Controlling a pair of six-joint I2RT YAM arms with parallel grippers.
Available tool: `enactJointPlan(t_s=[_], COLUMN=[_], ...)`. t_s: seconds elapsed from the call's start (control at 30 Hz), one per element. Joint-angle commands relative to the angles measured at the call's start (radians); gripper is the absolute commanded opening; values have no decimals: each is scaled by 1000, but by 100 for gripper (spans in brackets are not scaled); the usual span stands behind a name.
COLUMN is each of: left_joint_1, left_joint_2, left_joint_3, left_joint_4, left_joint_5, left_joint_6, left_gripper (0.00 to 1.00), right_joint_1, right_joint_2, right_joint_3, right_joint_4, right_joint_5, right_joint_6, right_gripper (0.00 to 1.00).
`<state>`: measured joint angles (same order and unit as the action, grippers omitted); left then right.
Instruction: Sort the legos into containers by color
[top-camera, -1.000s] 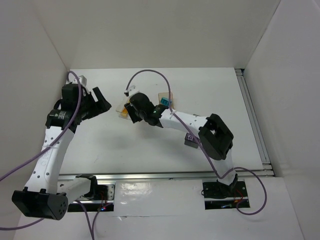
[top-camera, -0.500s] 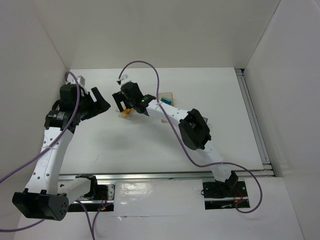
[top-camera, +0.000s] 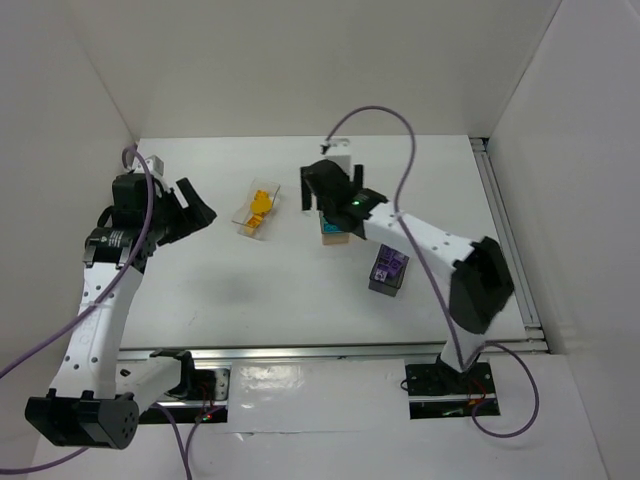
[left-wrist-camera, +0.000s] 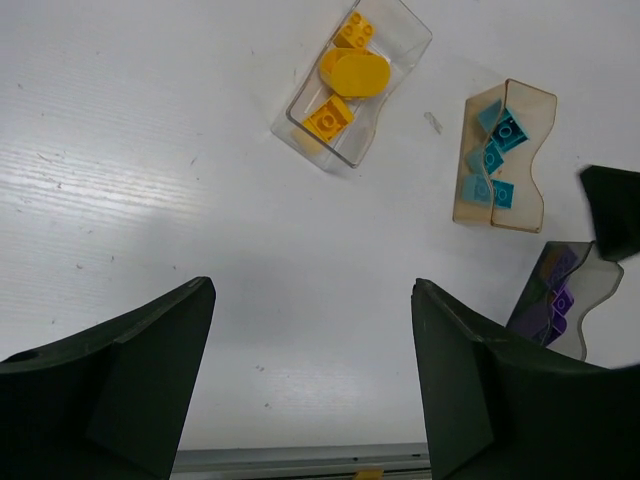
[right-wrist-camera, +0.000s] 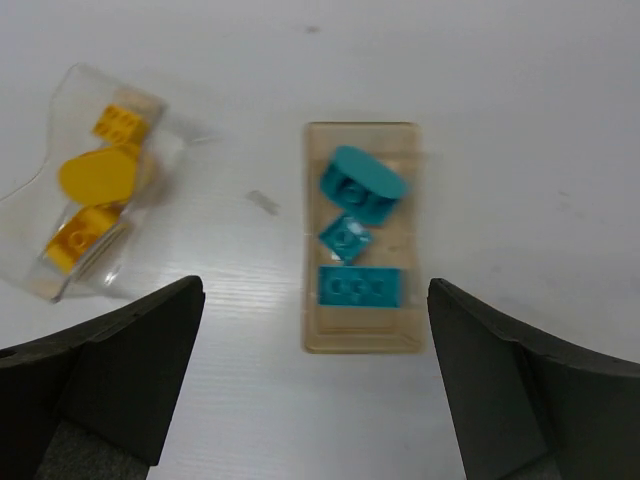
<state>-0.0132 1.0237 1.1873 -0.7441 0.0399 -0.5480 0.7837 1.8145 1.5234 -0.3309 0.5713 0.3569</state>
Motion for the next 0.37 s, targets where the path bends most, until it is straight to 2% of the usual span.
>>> enactJointPlan(t_s=[0.0,0.07,0.17,0.33], left_joint_1=[10,10,10,19], left_joint_2=[-14,-14,-14,-14], left_joint_3=[-2,-2,-12,-12], left_joint_4=[3,18,32,42], left_joint_5=[29,44,69,69], left_joint_6=[25,25,25,34], left_gripper=[87,87,87,87], right_joint_1=[-35,-46,-46,-81], right_joint_2=[-214,-289,-429,-618], right_joint_3=[-139,-202,-333,-496], right_joint_4=[-193,-320,-407,-386], right_joint_5=[241,269,283,260], right_joint_6=[203,289,336,335], right_gripper=[100,100,100,100])
